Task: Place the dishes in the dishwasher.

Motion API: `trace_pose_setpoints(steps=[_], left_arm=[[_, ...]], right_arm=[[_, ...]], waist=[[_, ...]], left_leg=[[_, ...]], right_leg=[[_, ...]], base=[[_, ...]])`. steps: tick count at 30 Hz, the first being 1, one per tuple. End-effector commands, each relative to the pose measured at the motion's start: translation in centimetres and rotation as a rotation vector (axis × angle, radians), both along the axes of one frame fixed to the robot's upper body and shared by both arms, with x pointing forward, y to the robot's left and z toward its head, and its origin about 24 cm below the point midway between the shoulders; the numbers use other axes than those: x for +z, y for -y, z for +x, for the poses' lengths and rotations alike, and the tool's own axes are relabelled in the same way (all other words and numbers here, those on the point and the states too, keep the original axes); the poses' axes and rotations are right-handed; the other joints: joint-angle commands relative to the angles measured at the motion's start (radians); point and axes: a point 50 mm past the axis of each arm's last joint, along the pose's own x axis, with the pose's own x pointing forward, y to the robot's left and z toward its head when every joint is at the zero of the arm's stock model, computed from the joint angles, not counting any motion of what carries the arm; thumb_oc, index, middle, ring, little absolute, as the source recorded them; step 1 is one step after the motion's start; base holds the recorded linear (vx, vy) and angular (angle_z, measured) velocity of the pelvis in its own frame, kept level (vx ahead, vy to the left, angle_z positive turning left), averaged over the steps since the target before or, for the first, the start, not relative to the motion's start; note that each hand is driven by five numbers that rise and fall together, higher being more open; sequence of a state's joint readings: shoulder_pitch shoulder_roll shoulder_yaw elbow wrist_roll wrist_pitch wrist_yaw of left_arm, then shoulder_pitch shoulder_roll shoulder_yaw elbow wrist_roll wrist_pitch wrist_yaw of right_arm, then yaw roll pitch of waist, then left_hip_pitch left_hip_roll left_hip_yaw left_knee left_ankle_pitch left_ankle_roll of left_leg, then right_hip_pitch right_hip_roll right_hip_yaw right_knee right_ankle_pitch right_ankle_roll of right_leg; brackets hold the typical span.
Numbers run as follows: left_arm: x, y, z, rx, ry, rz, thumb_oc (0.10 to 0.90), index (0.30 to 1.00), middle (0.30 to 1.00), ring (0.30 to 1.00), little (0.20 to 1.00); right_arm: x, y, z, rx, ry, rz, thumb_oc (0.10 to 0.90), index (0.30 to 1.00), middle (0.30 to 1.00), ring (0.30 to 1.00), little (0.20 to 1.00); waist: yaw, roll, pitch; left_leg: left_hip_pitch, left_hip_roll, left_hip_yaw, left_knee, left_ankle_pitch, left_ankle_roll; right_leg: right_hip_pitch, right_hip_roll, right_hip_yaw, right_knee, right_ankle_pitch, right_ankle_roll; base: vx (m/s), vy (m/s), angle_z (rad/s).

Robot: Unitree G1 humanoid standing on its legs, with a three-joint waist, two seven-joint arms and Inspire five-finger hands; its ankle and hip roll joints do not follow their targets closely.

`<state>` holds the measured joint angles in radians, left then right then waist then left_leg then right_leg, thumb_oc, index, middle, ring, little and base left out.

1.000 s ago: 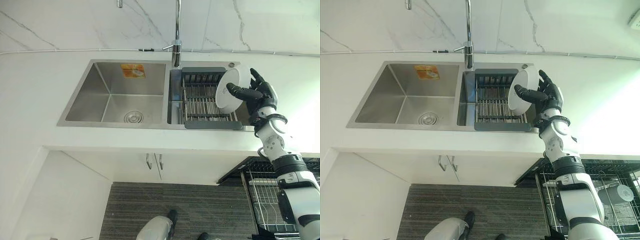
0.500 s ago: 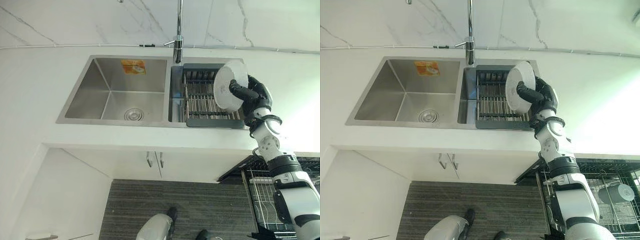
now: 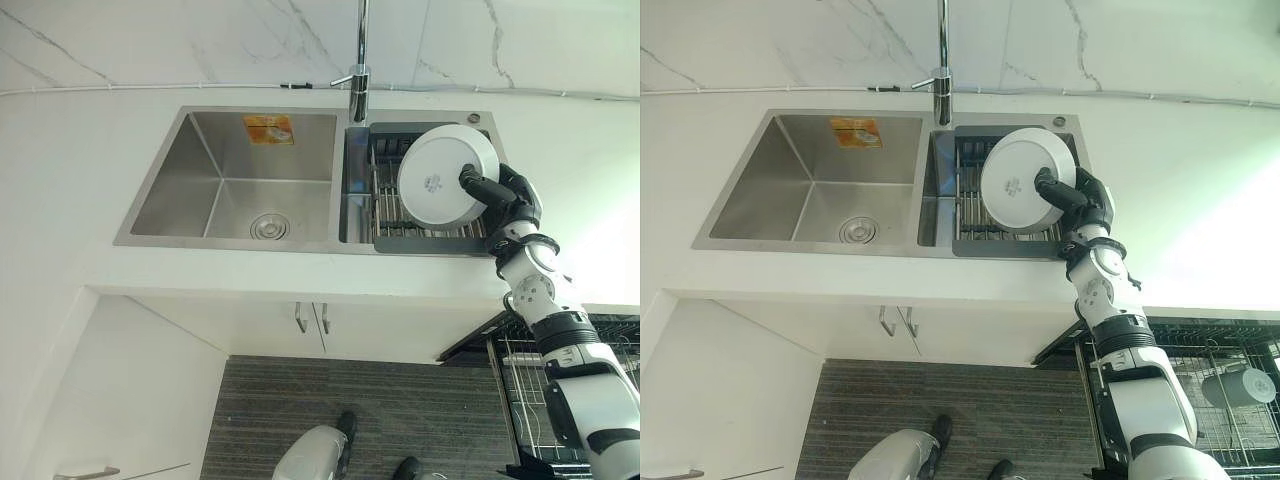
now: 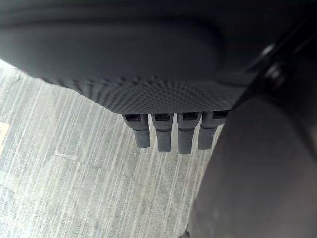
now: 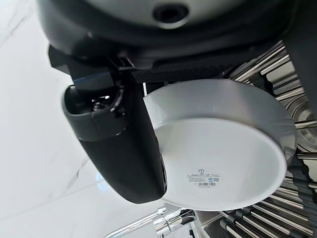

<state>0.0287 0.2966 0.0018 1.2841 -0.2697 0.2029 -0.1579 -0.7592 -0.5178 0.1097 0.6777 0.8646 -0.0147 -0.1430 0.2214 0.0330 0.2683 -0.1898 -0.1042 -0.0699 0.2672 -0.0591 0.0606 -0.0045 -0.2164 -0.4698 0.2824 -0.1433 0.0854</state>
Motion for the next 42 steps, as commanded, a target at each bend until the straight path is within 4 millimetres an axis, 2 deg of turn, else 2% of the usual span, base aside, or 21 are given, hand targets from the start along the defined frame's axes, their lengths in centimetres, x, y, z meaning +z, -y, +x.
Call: trace_pose_setpoints(steps=[1,3,4,5,6,8,11,14,17,21,23,29,34,36,38,42], left_arm=[[0.2,-1.5,-3.6,-0.014,-0.127,0.06,0.8,0.9,0.9,0.9,0.9],[0.1,-1.0,-3.6,-0.026,-0.129,0.067,0.8,0.9,0.9,0.9,0.9],[-0.1,-0.4,-3.5,-0.044,-0.125,0.082,0.8,0.9,0.9,0.9,0.9],[-0.2,-0.3,-3.4,-0.046,-0.125,0.084,0.8,0.9,0.9,0.9,0.9],[-0.3,0.2,-3.2,-0.051,-0.118,0.098,0.8,0.9,0.9,0.9,0.9],[-0.4,0.6,-3.1,-0.045,-0.112,0.101,0.8,0.9,0.9,0.9,0.9],[-0.7,1.6,-2.8,0.017,-0.091,0.085,0.8,0.9,0.9,0.9,0.9],[-1.0,2.9,-2.8,0.093,-0.071,0.055,0.8,0.9,0.9,0.9,0.9],[-1.2,3.8,-2.6,0.152,-0.058,0.027,0.8,0.9,0.9,0.9,0.9],[-1.3,4.6,-2.7,0.189,-0.055,0.003,0.8,0.9,0.9,0.9,0.9],[-1.5,5.2,-3.5,0.224,-0.076,-0.012,0.8,0.9,0.9,0.9,0.9],[-1.5,5.3,-4.0,0.203,-0.073,-0.009,0.8,0.9,0.9,0.9,0.9],[-1.5,5.2,-3.7,0.115,-0.05,0.013,0.8,0.9,0.9,0.9,0.9],[-1.4,4.8,-2.7,0.014,-0.042,0.03,0.8,0.9,0.9,0.9,0.9],[-1.3,4.6,-2.1,-0.07,-0.043,0.036,0.8,0.9,0.9,0.9,0.9],[-1.0,4.1,-0.2,-0.215,-0.013,0.078,0.8,0.9,0.9,0.9,0.9]], right_arm=[[5.5,0.1,0.0,0.001,0.261,-0.014,0.4,0.3,0.3,0.3,0.3],[6.4,-0.5,-0.1,0.02,0.323,0.021,0.4,0.3,0.3,0.3,0.3],[7.7,-1.1,-0.5,0.05,0.43,0.101,0.4,0.3,0.3,0.3,0.3],[7.9,-1.1,-0.6,0.052,0.448,0.117,0.4,0.3,0.3,0.3,0.3],[9.2,-1.5,-1.3,0.076,0.565,0.196,0.4,0.3,0.3,0.3,0.3],[10.0,-1.9,-2.0,0.067,0.623,0.217,0.4,0.3,0.3,0.3,0.3],[10.7,-3.1,-4.4,0.076,0.765,0.342,0.4,0.3,0.3,0.3,0.3],[10.3,-4.0,-6.5,0.098,0.851,0.424,0.4,0.3,0.3,0.3,0.3],[9.9,-4.2,-8.1,0.099,0.84,0.442,0.4,0.3,0.3,0.3,0.3],[9.5,-2.7,-9.7,0.041,0.883,0.408,0.4,0.3,0.3,0.3,0.3],[9.4,-0.5,-11.5,-0.026,0.92,0.385,0.4,0.3,0.3,0.3,0.3],[7.9,2.0,-12.8,-0.132,0.872,0.357,0.4,0.3,0.3,0.3,0.3],[5.2,4.6,-13.6,-0.279,0.755,0.323,0.4,0.3,0.3,0.3,0.3],[3.2,6.0,-13.6,-0.344,0.625,0.269,0.4,0.3,0.3,0.3,0.3],[1.7,6.4,-13.2,-0.353,0.535,0.234,0.4,0.3,0.3,0.3,0.3],[0.5,6.8,-12.9,-0.341,0.427,0.183,0.4,0.3,0.3,0.3,0.3]], waist=[[0.008,-0.004,-0.086],[0.013,-0.009,-0.086],[0.018,-0.021,-0.089],[0.019,-0.022,-0.089],[0.018,-0.035,-0.094],[0.011,-0.042,-0.096],[-0.028,-0.056,-0.102],[-0.068,-0.061,-0.112],[-0.116,-0.063,-0.123],[-0.169,-0.066,-0.135],[-0.227,-0.067,-0.146],[-0.269,-0.069,-0.153],[-0.309,-0.068,-0.159],[-0.33,-0.065,-0.161],[-0.337,-0.063,-0.161],[-0.339,-0.056,-0.143]], left_leg=[[0.012,0.078,0.074,0.033,-0.157,-0.065],[0.02,0.079,0.074,0.033,-0.159,-0.064],[0.024,0.083,0.074,0.033,-0.162,-0.064],[0.025,0.084,0.075,0.033,-0.162,-0.065],[0.027,0.092,0.079,0.033,-0.166,-0.066],[0.03,0.097,0.084,0.033,-0.169,-0.067],[0.043,0.115,0.113,0.033,-0.179,-0.069],[0.055,0.13,0.143,0.033,-0.186,-0.069],[0.075,0.143,0.174,0.033,-0.195,-0.07],[0.105,0.16,0.212,0.033,-0.206,-0.073],[0.126,0.184,0.252,0.033,-0.212,-0.084],[0.135,0.203,0.28,0.033,-0.216,-0.096],[0.136,0.226,0.304,0.033,-0.212,-0.109],[0.129,0.235,0.297,0.033,-0.209,-0.116],[0.119,0.234,0.278,0.033,-0.207,-0.115],[0.112,0.229,0.243,0.033,-0.198,-0.113]], right_leg=[[-0.016,-0.033,0.104,0.018,-0.066,0.073],[-0.008,-0.031,0.103,0.018,-0.067,0.073],[-0.003,-0.027,0.102,0.018,-0.071,0.072],[-0.003,-0.026,0.102,0.018,-0.071,0.072],[0.0,-0.022,0.1,0.018,-0.075,0.074],[-0.001,-0.019,0.103,0.018,-0.077,0.073],[-0.011,-0.006,0.129,0.018,-0.081,0.069],[-0.025,0.005,0.161,0.018,-0.083,0.062],[-0.038,0.022,0.205,0.018,-0.084,0.054],[-0.051,0.053,0.272,0.018,-0.086,0.045],[-0.062,0.084,0.329,0.018,-0.088,0.037],[-0.08,0.098,0.365,0.018,-0.086,0.037],[-0.098,0.109,0.393,0.018,-0.079,0.039],[-0.098,0.115,0.408,0.018,-0.081,0.034],[-0.087,0.124,0.414,0.018,-0.088,0.028],[-0.05,0.132,0.389,0.018,-0.1,0.003]], base=[[0.0,0.0,0.0],[-0.03,-0.098,0.0],[-0.05,-0.138,0.02],[-0.1,-0.203,0.01],[-0.08,-0.137,0.01],[-0.1,-0.115,-0.02],[-0.17,-0.084,-0.14],[-0.16,-0.049,-0.33],[-0.18,-0.048,-0.55],[-0.12,-0.063,-0.7],[-0.16,-0.111,-0.95],[-0.08,-0.058,-0.4],[-0.06,-0.047,-0.33],[-0.03,-0.071,-0.21],[0.0,-0.066,-0.19],[0.05,-0.041,0.01]])
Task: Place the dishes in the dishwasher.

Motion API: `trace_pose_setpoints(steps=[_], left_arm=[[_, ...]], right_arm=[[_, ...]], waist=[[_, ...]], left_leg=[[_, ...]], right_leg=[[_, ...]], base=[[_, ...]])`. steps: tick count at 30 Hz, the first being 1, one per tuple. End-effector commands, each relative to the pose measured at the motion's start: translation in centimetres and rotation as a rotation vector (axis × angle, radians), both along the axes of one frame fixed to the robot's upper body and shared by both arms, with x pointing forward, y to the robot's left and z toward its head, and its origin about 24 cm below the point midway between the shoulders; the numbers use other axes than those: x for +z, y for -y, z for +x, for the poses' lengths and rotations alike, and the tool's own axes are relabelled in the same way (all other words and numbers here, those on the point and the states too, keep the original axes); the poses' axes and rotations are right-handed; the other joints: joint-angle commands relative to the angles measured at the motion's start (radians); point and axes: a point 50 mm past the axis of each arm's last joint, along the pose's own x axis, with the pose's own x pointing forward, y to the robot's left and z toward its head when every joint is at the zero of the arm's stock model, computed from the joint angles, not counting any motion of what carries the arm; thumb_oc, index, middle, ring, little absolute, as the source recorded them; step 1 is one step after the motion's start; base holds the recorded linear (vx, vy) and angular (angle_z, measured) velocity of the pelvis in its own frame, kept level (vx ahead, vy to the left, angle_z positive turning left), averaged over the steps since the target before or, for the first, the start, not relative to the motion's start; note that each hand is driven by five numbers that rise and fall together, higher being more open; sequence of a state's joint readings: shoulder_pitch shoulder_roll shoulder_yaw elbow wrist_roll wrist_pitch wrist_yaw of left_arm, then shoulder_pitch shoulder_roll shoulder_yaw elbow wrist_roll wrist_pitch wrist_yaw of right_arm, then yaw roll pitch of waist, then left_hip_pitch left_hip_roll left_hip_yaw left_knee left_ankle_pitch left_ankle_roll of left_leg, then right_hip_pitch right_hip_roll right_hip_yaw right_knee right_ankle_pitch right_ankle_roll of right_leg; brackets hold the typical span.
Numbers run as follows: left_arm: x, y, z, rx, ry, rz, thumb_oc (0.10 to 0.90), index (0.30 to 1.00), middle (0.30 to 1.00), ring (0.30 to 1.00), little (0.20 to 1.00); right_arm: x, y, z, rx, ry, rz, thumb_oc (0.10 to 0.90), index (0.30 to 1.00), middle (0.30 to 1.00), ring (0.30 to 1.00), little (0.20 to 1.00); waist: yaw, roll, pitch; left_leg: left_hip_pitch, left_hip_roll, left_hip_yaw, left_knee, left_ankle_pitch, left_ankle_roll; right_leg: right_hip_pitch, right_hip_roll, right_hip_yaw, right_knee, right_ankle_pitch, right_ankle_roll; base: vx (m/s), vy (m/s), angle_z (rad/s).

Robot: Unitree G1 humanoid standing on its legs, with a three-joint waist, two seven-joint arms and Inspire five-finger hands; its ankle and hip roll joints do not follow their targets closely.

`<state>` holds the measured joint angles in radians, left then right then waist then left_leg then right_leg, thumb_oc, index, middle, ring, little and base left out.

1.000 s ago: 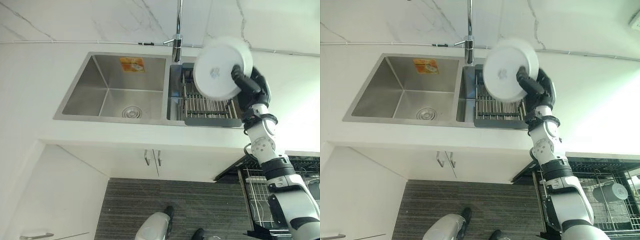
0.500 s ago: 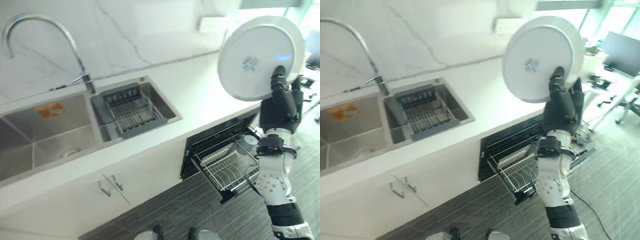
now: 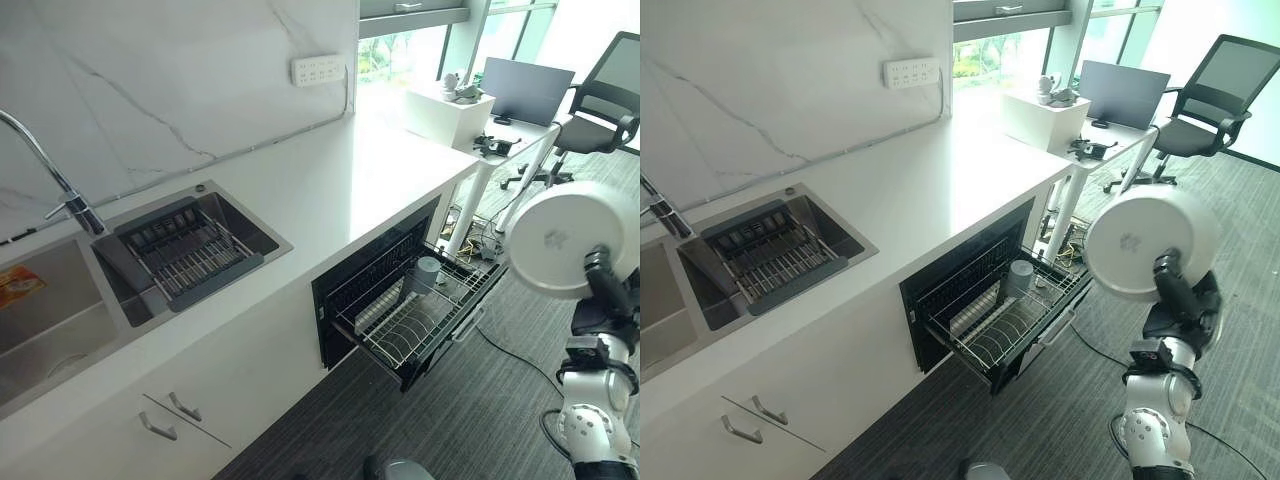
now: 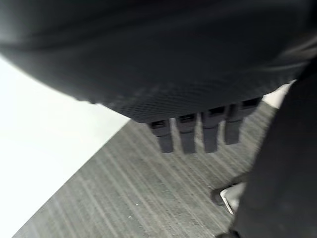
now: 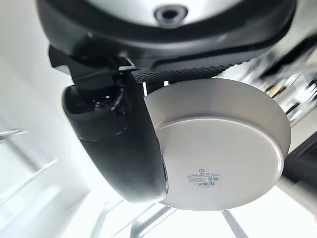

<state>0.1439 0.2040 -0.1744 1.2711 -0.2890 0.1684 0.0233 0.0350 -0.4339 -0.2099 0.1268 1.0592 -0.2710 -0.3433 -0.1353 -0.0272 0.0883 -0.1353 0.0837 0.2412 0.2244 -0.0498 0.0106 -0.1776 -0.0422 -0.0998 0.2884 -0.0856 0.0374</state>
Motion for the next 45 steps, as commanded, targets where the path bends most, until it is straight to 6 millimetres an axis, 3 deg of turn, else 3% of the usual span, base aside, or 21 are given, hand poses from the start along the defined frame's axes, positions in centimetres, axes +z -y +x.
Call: trace_pose_setpoints(steps=[1,8,16,18,21,25,28,34,45], left_arm=[[0.3,0.3,4.9,-0.127,0.127,0.006,0.8,0.9,0.9,0.9,0.9],[1.1,0.2,8.9,0.005,0.217,-0.018,0.8,0.9,0.9,0.9,0.9],[1.9,-0.2,11.0,0.008,0.319,-0.011,0.8,0.9,0.9,0.9,0.9],[2.3,-0.9,12.0,-0.131,0.357,0.064,0.8,0.9,0.9,0.9,0.9],[2.7,-0.9,13.0,-0.204,0.387,0.098,0.8,0.9,0.9,0.9,0.9],[3.9,-1.7,16.0,-0.184,0.43,0.091,0.8,0.9,0.9,0.9,0.9],[4.6,-2.1,17.2,-0.177,0.439,0.108,0.8,0.9,0.9,0.9,0.9],[4.6,-2.2,17.4,-0.173,0.432,0.11,0.8,0.9,0.9,0.9,0.9],[4.7,-2.8,17.3,-0.224,0.433,0.124,0.8,0.9,0.9,0.9,0.9]], right_arm=[[9.6,-0.7,2.7,0.096,0.354,-0.245,0.4,0.3,0.3,0.3,0.3],[11.4,-0.5,3.8,0.085,0.346,-0.344,0.4,0.3,0.3,0.3,0.3],[14.3,-0.2,4.7,0.063,0.396,-0.435,0.4,0.3,0.3,0.3,0.3],[14.6,-0.3,5.0,0.061,0.361,-0.493,0.4,0.3,0.3,0.3,0.3],[14.3,0.0,5.6,0.05,0.291,-0.514,0.4,0.3,0.3,0.3,0.3],[14.2,2.6,7.3,-0.028,0.175,-0.573,0.4,0.3,0.3,0.3,0.3],[13.9,3.0,8.1,-0.045,0.123,-0.583,0.4,0.3,0.3,0.3,0.3],[13.4,3.1,8.9,-0.094,0.028,-0.683,0.4,0.3,0.3,0.3,0.3],[15.9,1.4,10.1,-0.284,-0.051,-1.013,0.4,0.3,0.3,0.3,0.3]], waist=[[0.019,0.006,0.043],[0.055,0.024,0.118],[0.092,0.048,0.209],[0.096,0.051,0.226],[0.098,0.057,0.237],[0.128,0.072,0.281],[0.15,0.078,0.301],[0.186,0.084,0.318],[0.237,0.071,0.35]], left_leg=[[0.057,0.037,-0.078,0.076,-0.203,-0.063],[-0.012,0.019,-0.129,0.076,-0.162,-0.07],[-0.092,0.007,-0.153,0.076,-0.12,-0.074],[-0.113,0.007,-0.155,0.076,-0.11,-0.075],[-0.123,0.009,-0.158,0.076,-0.103,-0.077],[-0.183,0.037,-0.168,0.076,-0.072,-0.092],[-0.238,0.057,-0.193,0.076,-0.049,-0.1],[-0.294,0.075,-0.214,0.076,-0.023,-0.109],[-0.327,0.042,-0.246,0.076,-0.004,-0.098]], right_leg=[[0.125,-0.041,0.016,0.012,-0.158,0.046],[0.082,-0.048,-0.029,0.012,-0.144,0.024],[0.028,-0.037,-0.055,0.012,-0.13,0.008],[0.012,-0.03,-0.061,0.012,-0.128,0.006],[0.009,-0.022,-0.069,0.012,-0.128,0.002],[-0.021,0.004,-0.092,0.012,-0.133,-0.003],[-0.029,0.034,-0.107,0.013,-0.139,-0.01],[-0.05,0.05,-0.129,0.074,-0.177,-0.023],[-0.067,0.055,-0.138,0.12,-0.191,-0.033]], base=[[0.02,-0.021,0.22],[-0.08,0.0,0.12],[-0.07,0.019,0.2],[0.0,0.038,0.17],[0.04,0.046,0.23],[0.02,0.032,0.02],[0.01,-0.094,0.37],[0.05,-0.057,0.17],[0.03,-0.029,0.05]])
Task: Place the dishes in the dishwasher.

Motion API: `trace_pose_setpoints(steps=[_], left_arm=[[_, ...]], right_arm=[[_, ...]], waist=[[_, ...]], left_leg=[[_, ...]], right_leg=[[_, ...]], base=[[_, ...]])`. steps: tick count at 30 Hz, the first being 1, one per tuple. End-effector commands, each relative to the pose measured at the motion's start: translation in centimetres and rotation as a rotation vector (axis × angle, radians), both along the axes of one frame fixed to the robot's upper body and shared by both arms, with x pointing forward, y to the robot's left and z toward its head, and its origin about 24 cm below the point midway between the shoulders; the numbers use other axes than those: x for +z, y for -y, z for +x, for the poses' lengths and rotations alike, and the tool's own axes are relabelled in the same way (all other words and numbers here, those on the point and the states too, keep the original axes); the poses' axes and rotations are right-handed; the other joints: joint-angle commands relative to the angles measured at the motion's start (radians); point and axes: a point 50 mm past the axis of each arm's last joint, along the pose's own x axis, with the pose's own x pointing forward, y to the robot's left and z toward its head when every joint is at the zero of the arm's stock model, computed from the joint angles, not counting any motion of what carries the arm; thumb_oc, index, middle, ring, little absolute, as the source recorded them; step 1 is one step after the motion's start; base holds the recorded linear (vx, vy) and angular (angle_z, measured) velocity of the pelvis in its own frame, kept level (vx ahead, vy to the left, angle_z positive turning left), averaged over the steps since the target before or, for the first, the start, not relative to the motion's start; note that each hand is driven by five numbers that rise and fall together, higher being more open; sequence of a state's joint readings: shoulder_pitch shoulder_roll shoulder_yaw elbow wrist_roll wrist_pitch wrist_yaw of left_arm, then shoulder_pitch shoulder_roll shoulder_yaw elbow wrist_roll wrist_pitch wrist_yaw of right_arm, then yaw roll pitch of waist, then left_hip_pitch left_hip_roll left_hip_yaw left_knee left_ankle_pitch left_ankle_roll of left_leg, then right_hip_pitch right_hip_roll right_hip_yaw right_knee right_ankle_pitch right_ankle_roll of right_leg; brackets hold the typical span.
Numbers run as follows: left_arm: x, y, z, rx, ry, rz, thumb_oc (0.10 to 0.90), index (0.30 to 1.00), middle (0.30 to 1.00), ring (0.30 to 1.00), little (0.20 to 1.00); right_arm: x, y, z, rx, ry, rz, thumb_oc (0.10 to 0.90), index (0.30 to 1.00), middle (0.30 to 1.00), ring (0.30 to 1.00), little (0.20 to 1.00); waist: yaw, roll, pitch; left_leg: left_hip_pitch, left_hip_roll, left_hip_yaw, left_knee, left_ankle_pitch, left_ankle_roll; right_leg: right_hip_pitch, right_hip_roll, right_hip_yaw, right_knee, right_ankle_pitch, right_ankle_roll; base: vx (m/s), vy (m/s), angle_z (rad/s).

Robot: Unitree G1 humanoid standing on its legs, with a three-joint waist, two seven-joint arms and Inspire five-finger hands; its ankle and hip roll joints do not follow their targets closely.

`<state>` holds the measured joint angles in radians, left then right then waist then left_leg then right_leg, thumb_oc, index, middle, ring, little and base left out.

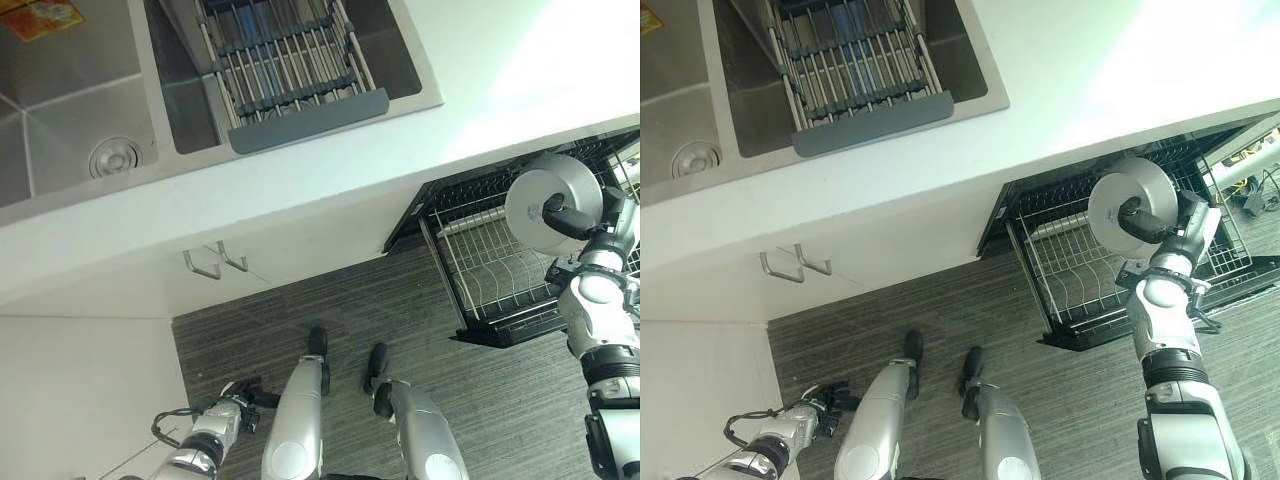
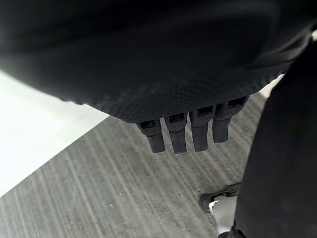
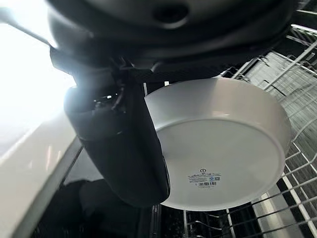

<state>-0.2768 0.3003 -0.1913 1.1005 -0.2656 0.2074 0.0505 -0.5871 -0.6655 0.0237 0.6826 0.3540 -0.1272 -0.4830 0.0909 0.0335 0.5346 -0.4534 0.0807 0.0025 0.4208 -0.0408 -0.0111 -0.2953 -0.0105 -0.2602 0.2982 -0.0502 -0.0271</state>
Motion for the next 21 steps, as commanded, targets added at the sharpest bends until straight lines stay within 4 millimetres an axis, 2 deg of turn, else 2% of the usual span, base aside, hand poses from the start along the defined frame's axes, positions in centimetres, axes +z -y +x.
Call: trace_pose_setpoints(steps=[1,9,12,16,21], left_arm=[[-1.4,-1.1,-3.4,-0.035,-0.087,0.043,0.8,0.9,0.9,0.9,0.9],[-1.8,-0.8,-4.0,-0.055,-0.065,0.034,0.8,0.9,0.9,0.9,0.9],[-1.6,0.0,-3.3,-0.127,-0.02,0.077,0.8,0.9,0.9,0.9,0.9],[-1.5,0.3,-2.9,-0.12,0.015,0.064,0.8,0.9,0.9,0.9,0.9],[-0.3,0.1,-1.0,-0.058,0.156,0.104,0.8,0.9,0.9,0.9,0.9]], right_arm=[[7.8,0.3,-0.7,-0.084,0.298,-0.264,0.4,0.3,0.3,0.3,0.3],[7.1,0.0,-0.8,-0.287,0.279,-0.418,0.4,0.3,0.3,0.3,0.3],[7.4,0.1,-1.2,-0.513,0.295,-0.556,0.4,0.3,0.3,0.3,0.3],[7.5,0.3,-0.9,-0.562,0.28,-0.618,0.4,0.3,0.3,0.3,0.3],[7.1,0.7,-0.7,-0.653,0.229,-0.678,0.4,0.3,0.3,0.3,0.3]], waist=[[0.014,0.008,-0.095],[0.028,0.022,-0.071],[0.027,0.041,-0.056],[0.029,0.05,-0.053],[0.042,0.054,-0.039]], left_leg=[[-0.015,0.042,-0.009,-0.121,-0.012,-0.076],[-0.027,0.019,-0.006,-0.121,-0.008,-0.069],[-0.042,0.003,-0.006,-0.121,-0.006,-0.062],[-0.053,-0.015,-0.014,-0.121,-0.005,-0.055],[-0.063,-0.05,-0.031,-0.121,0.001,-0.041]], right_leg=[[0.048,0.024,0.023,0.109,-0.225,0.032],[0.041,0.007,0.023,0.121,-0.231,0.034],[0.013,0.002,0.036,0.132,-0.232,0.036],[-0.013,-0.002,0.046,0.143,-0.234,0.034],[-0.067,-0.022,0.049,0.18,-0.235,0.028]], base=[[0.0,-0.016,0.05],[0.0,0.02,0.03],[-0.04,0.082,0.05],[-0.04,0.065,0.05],[-0.06,0.031,0.07]])
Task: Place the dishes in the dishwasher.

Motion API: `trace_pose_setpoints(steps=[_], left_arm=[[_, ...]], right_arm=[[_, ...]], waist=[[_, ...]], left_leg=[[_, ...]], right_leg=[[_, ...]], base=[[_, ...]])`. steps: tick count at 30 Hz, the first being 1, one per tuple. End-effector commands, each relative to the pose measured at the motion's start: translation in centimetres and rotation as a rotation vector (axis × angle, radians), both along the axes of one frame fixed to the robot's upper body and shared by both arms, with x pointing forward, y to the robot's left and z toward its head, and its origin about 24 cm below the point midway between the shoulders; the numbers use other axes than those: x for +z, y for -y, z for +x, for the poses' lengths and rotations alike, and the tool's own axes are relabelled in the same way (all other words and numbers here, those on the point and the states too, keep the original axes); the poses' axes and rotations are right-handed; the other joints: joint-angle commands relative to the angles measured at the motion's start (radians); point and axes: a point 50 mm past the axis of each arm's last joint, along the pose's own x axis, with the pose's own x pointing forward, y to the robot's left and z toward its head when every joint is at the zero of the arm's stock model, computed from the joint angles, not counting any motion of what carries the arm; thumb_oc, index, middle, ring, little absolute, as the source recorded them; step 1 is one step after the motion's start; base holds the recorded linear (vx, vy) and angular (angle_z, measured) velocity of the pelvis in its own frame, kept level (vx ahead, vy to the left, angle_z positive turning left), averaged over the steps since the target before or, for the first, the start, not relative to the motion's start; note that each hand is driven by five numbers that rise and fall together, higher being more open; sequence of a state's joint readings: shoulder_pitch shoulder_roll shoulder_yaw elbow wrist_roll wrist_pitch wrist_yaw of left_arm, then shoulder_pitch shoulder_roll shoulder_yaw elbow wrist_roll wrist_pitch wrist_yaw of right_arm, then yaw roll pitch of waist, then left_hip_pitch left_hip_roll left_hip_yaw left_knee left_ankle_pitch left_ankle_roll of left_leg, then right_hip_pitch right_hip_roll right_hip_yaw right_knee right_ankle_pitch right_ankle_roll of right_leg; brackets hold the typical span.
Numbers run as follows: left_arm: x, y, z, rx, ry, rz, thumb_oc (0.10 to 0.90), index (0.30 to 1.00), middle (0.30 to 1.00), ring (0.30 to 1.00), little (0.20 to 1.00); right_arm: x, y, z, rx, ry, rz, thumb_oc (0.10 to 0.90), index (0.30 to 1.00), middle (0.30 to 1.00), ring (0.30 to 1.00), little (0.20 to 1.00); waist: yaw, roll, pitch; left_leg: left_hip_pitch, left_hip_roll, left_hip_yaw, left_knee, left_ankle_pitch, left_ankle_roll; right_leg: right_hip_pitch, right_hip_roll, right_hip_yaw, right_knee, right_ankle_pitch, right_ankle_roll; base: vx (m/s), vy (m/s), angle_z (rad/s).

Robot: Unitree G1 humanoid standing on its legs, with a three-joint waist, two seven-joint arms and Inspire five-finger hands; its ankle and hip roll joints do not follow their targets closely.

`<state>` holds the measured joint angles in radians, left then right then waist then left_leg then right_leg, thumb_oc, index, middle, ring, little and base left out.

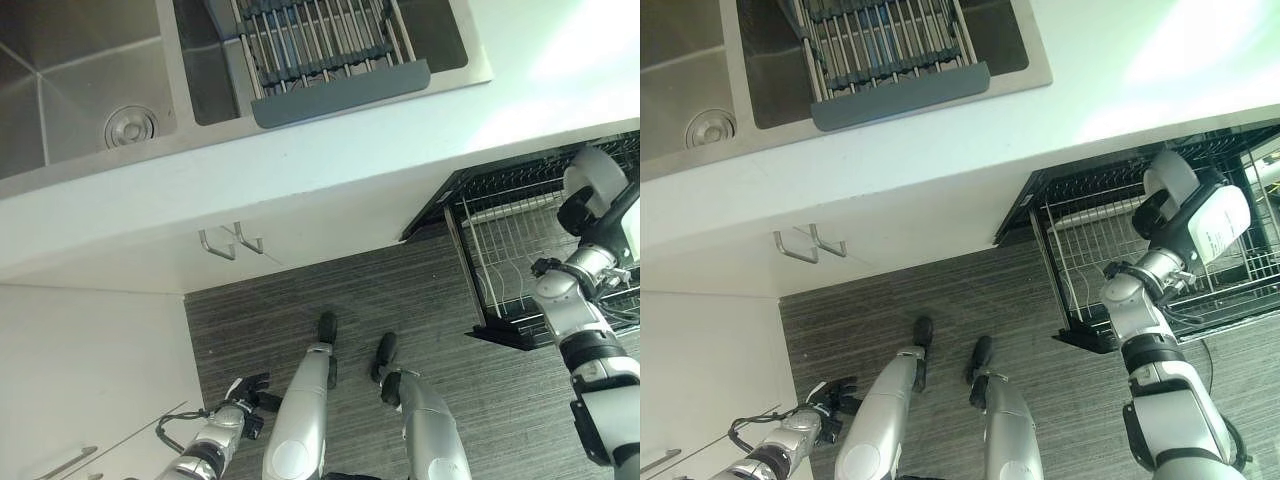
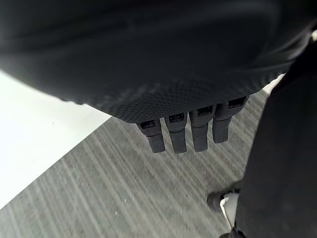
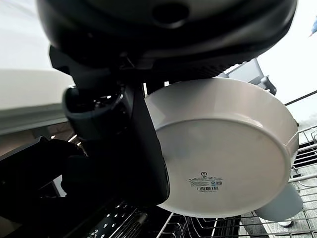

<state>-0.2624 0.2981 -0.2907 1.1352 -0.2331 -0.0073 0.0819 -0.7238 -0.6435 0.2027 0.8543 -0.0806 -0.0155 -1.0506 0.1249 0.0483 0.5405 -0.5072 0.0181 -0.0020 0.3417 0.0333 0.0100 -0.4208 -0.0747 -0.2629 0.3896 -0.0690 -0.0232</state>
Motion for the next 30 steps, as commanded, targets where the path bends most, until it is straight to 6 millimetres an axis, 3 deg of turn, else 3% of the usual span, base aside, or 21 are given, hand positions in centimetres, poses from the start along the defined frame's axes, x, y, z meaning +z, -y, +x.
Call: trace_pose_setpoints(steps=[1,5,9,14,18,26,27,29,30], left_arm=[[-0.2,-0.7,-1.1,0.089,0.04,0.024,0.8,0.9,0.9,0.9,0.9],[0.2,-0.7,-0.2,0.152,0.062,-0.019,0.8,0.9,0.9,0.9,0.9],[-0.5,-0.8,-1.9,0.155,0.089,-0.038,0.8,0.9,0.9,0.9,0.9],[-0.3,-1.0,-1.7,0.171,0.108,-0.025,0.8,0.9,0.9,0.9,0.9],[-0.5,-1.8,-3.0,0.131,0.119,-0.056,0.8,0.9,0.9,0.9,0.9],[-0.3,-1.2,-3.0,0.118,0.114,-0.115,0.8,0.9,0.9,0.9,0.9],[-0.4,-1.2,-3.1,0.123,0.11,-0.121,0.8,0.9,0.9,0.9,0.9],[-0.3,-1.3,-3.1,0.126,0.105,-0.126,0.8,0.9,0.9,0.9,0.9],[-0.4,-1.1,-3.1,0.13,0.085,-0.138,0.8,0.9,0.9,0.9,0.9]], right_arm=[[6.3,2.2,-1.1,-0.134,0.199,-0.242,0.4,0.3,0.3,0.3,0.3],[4.6,1.8,-0.9,-0.212,0.163,-0.263,0.4,0.3,0.3,0.3,0.3],[4.2,2.4,-1.0,-0.305,0.144,-0.243,0.4,0.3,0.3,0.3,0.3],[4.2,2.3,-0.4,-0.309,0.109,-0.187,0.4,0.3,0.3,0.3,0.3],[3.8,3.6,-0.9,-0.338,0.073,-0.159,0.4,0.3,0.3,0.3,0.3],[2.2,3.9,-0.9,-0.342,-0.071,-0.162,0.4,0.3,0.3,0.3,0.3],[1.8,3.9,-0.6,-0.309,-0.141,-0.135,0.8,0.9,0.9,0.9,0.9],[1.0,3.9,-0.2,-0.252,-0.257,-0.118,0.8,0.9,0.9,0.9,0.9],[-0.7,3.7,0.0,-0.209,-0.345,-0.015,0.8,0.9,0.9,0.9,0.9]], waist=[[0.009,0.039,-0.042],[0.017,0.035,-0.027],[0.049,0.038,-0.021],[0.066,0.006,-0.021],[0.082,0.043,-0.02],[0.083,0.091,-0.02],[0.083,0.091,-0.02],[0.083,0.09,-0.02],[0.087,0.09,-0.02]], left_leg=[[-0.011,0.008,-0.028,-0.042,-0.072,-0.06],[-0.025,-0.009,-0.027,-0.042,-0.069,-0.046],[-0.053,-0.015,-0.024,-0.042,-0.067,-0.039],[-0.074,-0.033,-0.017,-0.042,-0.098,-0.021],[-0.102,-0.05,-0.017,-0.042,-0.097,-0.015],[-0.15,-0.074,-0.011,-0.042,-0.083,-0.001],[-0.151,-0.075,-0.011,-0.042,-0.082,-0.001],[-0.153,-0.075,-0.011,-0.042,-0.083,0.0],[-0.157,-0.072,-0.011,-0.042,-0.08,0.002]], right_leg=[[0.05,0.038,0.052,0.097,-0.216,0.024],[-0.001,0.019,0.05,0.139,-0.218,0.024],[-0.039,-0.003,0.021,0.155,-0.215,0.027],[-0.089,-0.023,0.019,0.215,-0.244,0.041],[-0.107,-0.052,-0.002,0.22,-0.241,0.044],[-0.186,-0.076,0.012,0.288,-0.255,0.042],[-0.189,-0.076,0.013,0.291,-0.255,0.044],[-0.19,-0.075,0.012,0.288,-0.253,0.044],[-0.196,-0.074,0.014,0.29,-0.252,0.041]], base=[[-0.04,0.023,0.1],[-0.05,0.017,0.11],[-0.08,-0.001,0.1],[0.02,-0.028,0.18],[-0.04,0.089,0.2],[0.0,0.111,0.05],[0.0,0.014,0.06],[0.0,0.0,0.0],[0.01,-0.046,0.02]])
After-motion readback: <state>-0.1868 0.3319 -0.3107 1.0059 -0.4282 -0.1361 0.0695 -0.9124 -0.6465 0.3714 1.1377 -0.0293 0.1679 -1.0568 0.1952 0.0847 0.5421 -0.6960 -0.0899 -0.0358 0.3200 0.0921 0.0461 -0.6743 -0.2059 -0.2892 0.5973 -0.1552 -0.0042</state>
